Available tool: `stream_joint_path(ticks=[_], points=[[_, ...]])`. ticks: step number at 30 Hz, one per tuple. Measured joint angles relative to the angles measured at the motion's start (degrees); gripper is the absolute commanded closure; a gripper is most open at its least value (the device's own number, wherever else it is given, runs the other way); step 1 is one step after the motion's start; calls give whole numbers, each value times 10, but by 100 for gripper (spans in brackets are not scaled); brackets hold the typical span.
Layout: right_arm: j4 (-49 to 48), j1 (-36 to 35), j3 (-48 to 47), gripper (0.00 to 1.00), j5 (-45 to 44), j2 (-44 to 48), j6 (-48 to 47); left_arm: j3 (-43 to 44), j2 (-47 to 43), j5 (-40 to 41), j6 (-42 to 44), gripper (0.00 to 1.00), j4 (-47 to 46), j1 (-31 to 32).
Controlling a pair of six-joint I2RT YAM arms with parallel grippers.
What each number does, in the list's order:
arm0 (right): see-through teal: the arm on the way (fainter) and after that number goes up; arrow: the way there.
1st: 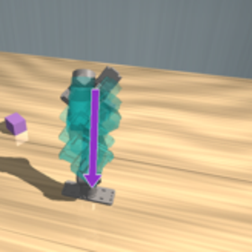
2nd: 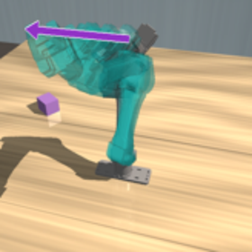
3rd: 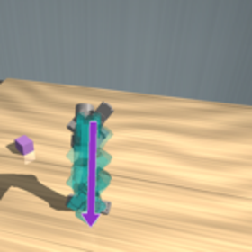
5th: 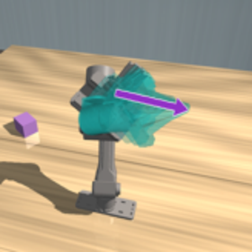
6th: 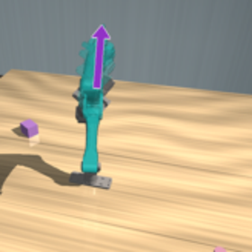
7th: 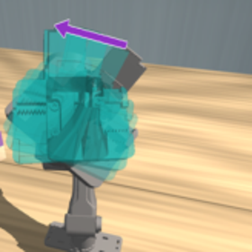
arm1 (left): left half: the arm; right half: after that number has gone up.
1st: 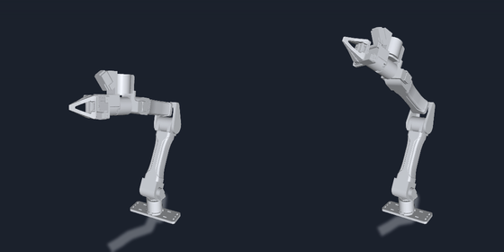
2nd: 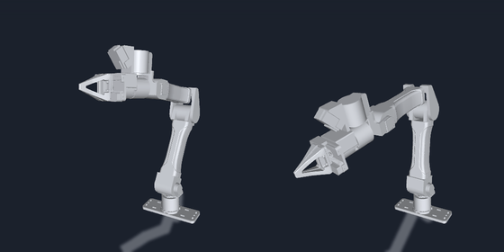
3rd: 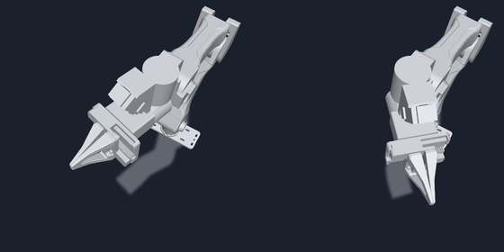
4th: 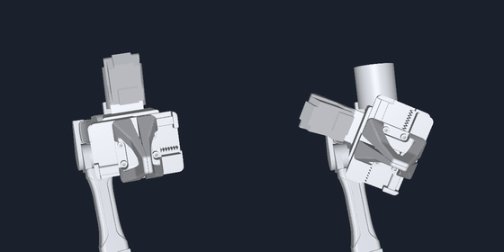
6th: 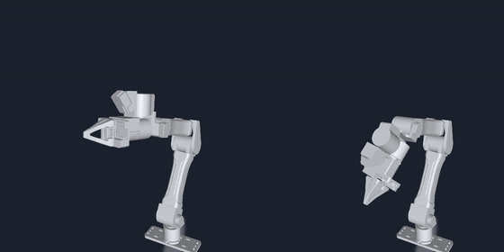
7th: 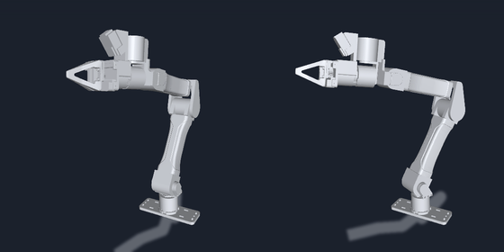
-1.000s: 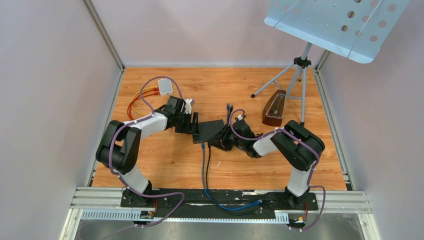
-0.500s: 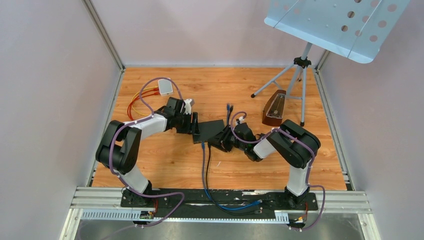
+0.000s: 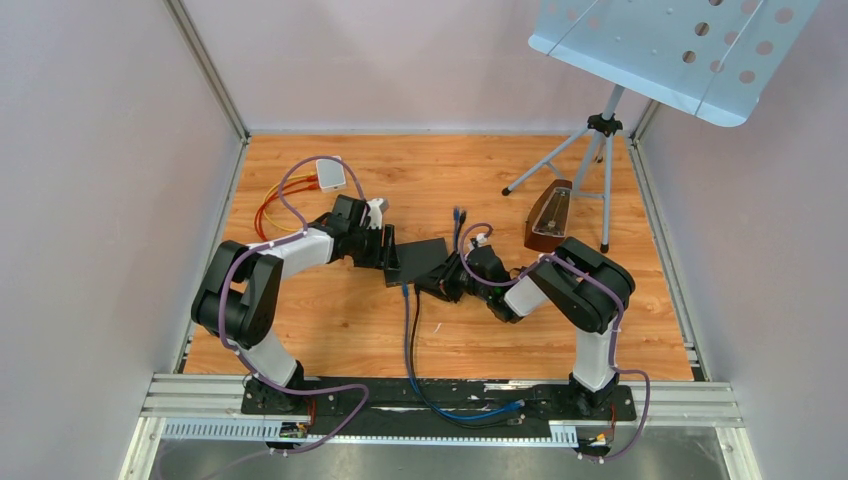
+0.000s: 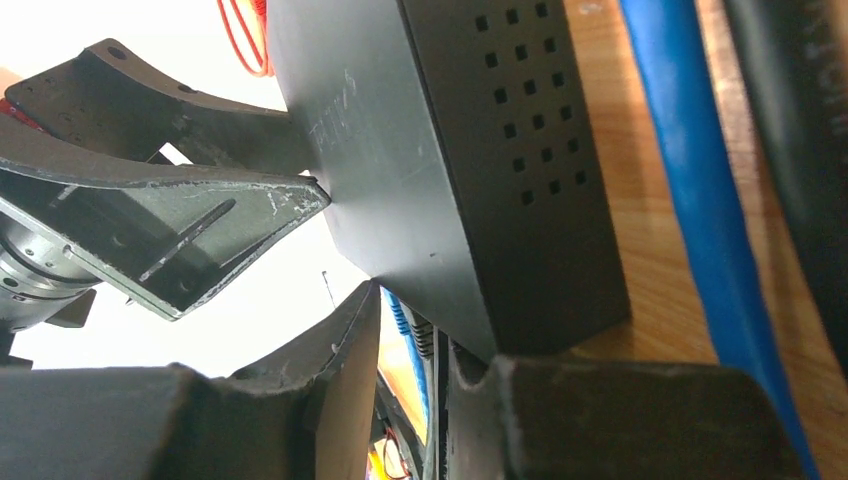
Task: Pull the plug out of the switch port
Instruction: Pull the connector from the switch port.
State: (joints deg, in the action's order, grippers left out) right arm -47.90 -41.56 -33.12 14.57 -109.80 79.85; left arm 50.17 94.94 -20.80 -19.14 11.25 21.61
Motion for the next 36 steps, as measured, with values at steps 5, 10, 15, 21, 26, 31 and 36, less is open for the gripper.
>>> stream_joint_path(ticks=[5, 10, 15, 21, 26, 31, 36], points=[[12, 0, 0, 65, -1, 0, -7, -1, 0, -2, -1, 38, -2, -1], [5, 0, 0, 64, 1, 0, -9, -2, 0, -4, -1, 38, -2, -2], [5, 0, -1, 70, 0, 0, -7, -2, 0, -6, -1, 39, -3, -3], [18, 0, -4, 81, 1, -2, -6, -2, 0, -7, -1, 40, -2, -3], [21, 0, -7, 90, 5, 0, -5, -3, 0, -7, -1, 40, -4, -4], [35, 3, -11, 100, 16, 4, -4, -3, 0, -7, -1, 40, -4, -4], [53, 5, -17, 78, 21, 9, -7, -3, 0, -7, -1, 40, -3, -4]])
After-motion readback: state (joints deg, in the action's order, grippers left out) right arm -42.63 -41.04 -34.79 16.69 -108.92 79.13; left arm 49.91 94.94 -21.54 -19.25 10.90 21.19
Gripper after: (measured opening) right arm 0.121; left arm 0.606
